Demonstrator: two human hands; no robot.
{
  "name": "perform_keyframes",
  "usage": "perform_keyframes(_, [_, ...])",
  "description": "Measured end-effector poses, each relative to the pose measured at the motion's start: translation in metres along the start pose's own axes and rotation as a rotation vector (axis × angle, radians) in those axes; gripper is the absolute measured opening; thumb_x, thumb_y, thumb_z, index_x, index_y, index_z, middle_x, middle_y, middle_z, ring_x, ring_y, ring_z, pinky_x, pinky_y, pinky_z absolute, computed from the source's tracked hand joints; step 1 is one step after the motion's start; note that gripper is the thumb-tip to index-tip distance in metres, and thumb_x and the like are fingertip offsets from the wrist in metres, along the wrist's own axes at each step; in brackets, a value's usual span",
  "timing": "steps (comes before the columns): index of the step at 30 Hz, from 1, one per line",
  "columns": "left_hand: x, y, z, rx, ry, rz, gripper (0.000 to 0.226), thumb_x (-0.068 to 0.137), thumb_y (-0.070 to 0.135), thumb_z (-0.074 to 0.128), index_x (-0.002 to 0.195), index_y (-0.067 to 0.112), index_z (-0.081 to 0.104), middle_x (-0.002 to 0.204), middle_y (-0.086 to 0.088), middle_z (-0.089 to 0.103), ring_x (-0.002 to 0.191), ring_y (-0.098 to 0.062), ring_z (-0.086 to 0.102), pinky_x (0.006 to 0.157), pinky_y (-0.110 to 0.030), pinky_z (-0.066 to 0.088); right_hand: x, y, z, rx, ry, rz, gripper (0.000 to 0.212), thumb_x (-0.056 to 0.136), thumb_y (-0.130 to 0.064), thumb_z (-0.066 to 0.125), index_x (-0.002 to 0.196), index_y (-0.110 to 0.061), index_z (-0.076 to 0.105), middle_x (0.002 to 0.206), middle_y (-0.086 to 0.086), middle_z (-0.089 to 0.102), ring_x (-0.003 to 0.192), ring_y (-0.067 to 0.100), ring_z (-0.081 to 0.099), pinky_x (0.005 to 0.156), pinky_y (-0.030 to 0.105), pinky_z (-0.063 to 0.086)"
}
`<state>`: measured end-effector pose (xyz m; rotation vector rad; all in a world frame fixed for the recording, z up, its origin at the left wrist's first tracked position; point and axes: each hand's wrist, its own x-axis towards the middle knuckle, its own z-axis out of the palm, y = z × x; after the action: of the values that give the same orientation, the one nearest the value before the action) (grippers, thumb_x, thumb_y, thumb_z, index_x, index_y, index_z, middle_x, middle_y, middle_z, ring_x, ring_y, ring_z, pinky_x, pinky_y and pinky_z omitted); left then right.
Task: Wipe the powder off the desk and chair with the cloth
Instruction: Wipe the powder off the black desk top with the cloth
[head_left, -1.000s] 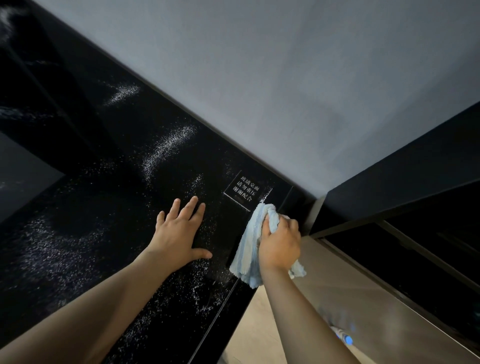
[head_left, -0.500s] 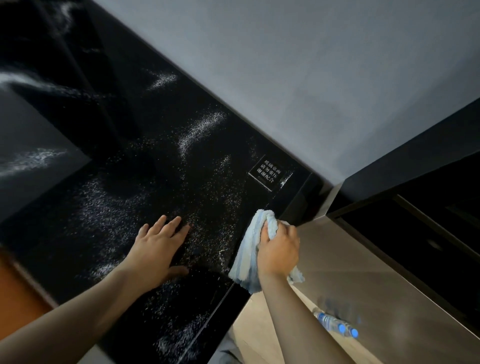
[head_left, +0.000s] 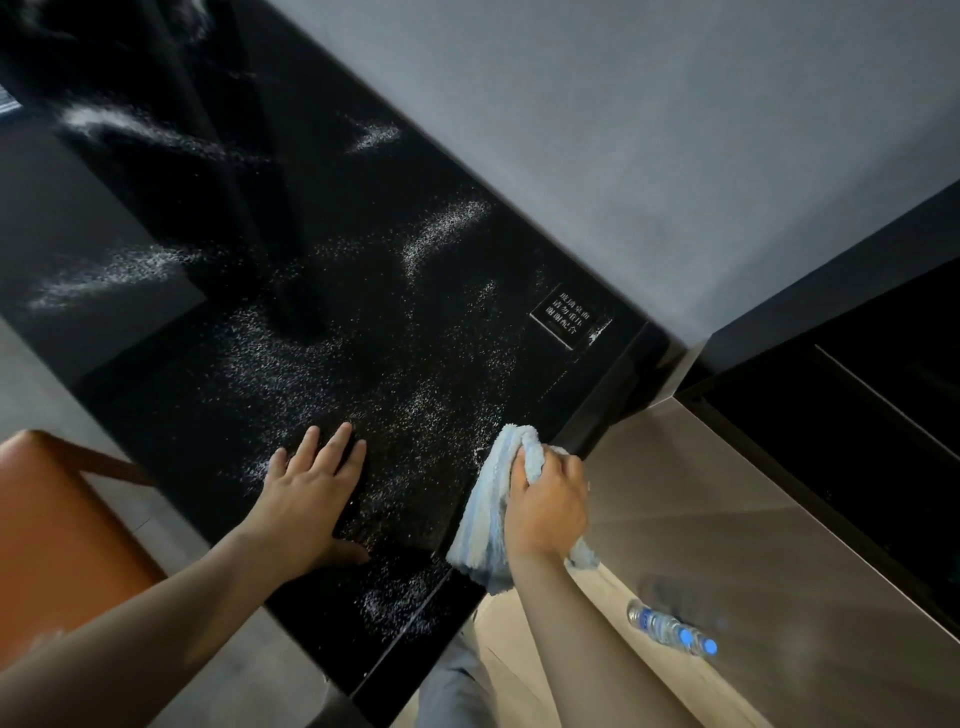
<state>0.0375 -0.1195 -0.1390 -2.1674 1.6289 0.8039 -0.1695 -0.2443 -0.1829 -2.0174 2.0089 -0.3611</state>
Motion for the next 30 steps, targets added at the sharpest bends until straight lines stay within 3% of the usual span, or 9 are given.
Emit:
perform_keyframes(8, [-0.021,-0.008,0.024,0.001,-0.002,-0.009,0.138,0.058,0.080,0.064,0.150,0.019,-0.019,0.155,-0.004,-0.032,0.144,-0.037,-0.020,0.119,-0.054,0.003,-0.030,-0.003,0.000,-0.002,-0.013,-0.001,0.029,0.089,-0.031,0.063,0.115,-0.019,0.067,0.112,-0.001,0.059,0.097,0.021,0.056,0.066,0.025,0.036])
perform_keyframes(24, [-0.019,-0.009,0.040,-0.030,-0.018,-0.027,0.140,0.056,0.066,0.078,0.152,0.018,-0.012,0.157,0.000,-0.026,0.145,-0.035,-0.017,0.116,-0.058,0.007,-0.070,0.005,0.002,0.013,-0.047,-0.120,0.034,0.089,-0.038,0.062,0.115,-0.018,0.067,0.111,-0.003,0.059,0.096,0.019,0.057,0.066,0.026,0.041])
perform_keyframes(30, [-0.017,-0.011,0.044,-0.070,0.012,-0.019,0.139,0.054,0.064,0.080,0.153,0.019,-0.008,0.158,0.002,-0.023,0.145,-0.034,-0.019,0.115,-0.059,0.006,-0.082,0.011,0.002,0.054,-0.068,-0.163,0.033,0.088,-0.037,0.063,0.115,-0.019,0.068,0.110,-0.002,0.059,0.094,0.020,0.056,0.067,0.025,0.037])
